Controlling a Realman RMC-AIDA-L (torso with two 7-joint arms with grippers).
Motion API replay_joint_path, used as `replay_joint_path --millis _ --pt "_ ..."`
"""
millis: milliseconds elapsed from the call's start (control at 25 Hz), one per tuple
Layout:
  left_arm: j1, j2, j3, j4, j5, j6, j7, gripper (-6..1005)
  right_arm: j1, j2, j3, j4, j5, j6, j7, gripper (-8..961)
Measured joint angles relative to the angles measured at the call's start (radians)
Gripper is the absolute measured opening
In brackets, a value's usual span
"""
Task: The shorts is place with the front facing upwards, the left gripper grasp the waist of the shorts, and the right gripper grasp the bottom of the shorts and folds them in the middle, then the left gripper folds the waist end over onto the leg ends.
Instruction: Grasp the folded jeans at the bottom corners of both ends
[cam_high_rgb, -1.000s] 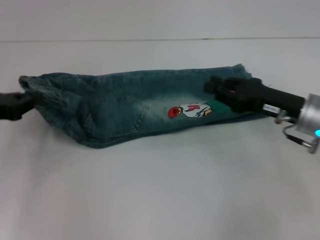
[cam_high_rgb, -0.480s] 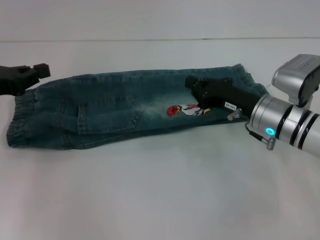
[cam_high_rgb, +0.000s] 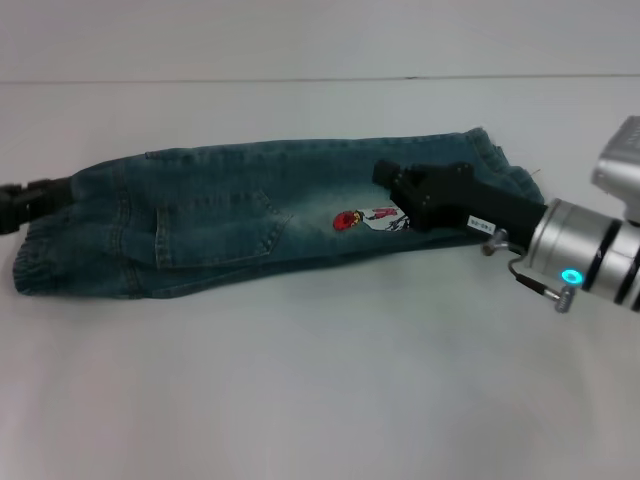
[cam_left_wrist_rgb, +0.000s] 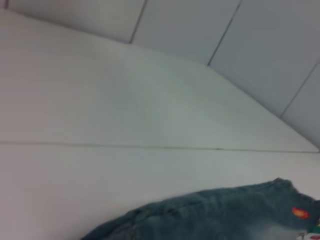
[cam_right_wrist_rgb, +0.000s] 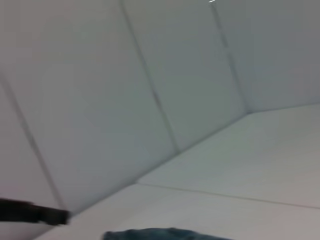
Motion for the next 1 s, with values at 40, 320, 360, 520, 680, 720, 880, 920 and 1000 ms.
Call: replay_joint_path --millis 40,320,360,520,680,720,880,920,1000 --pt "0.006 -0.002 0.000 0.000 0.003 -0.006 0.001 215 -0.010 -0.001 -0.030 -0.030 -0.001 -0.022 0.039 10" --pt "0.045 0.001 0.007 0.000 0.057 -0.055 0.009 503 -0.096 -0.002 -0.130 -0.233 -0.024 -0.121 0.232 48" --pt "0.047 0.002 0.007 0.000 0.091 -0.065 0.009 538 -0.105 -0.002 -0.130 -0.240 -0.024 -0.128 0.234 81" --pt "0.046 0.000 0.007 0.000 0.190 -0.102 0.009 693 -0.117 -0.005 -0.126 -0.245 -0.024 -0.136 0.235 180" --pt "0.039 -0.005 0.008 -0.003 0.234 -0.144 0.009 812 -0.115 -0.004 -0.130 -0.245 -0.024 -0.133 0.235 179" --pt "0.038 -0.006 0.010 -0.004 0.236 -0.151 0.009 811 -0.114 -0.004 -0.130 -0.245 -0.024 -0.133 0.235 179" --pt "0.032 -0.009 0.036 -0.019 0.238 -0.181 0.010 809 -0.108 -0.003 -0.132 -0.241 -0.023 -0.132 0.236 178" --pt "0.031 -0.010 0.046 -0.022 0.238 -0.190 0.010 809 -0.108 -0.002 -0.132 -0.240 -0.022 -0.132 0.236 178" --pt "0.029 -0.015 0.065 -0.027 0.238 -0.210 0.011 808 -0.108 -0.001 -0.132 -0.238 -0.021 -0.132 0.235 179"
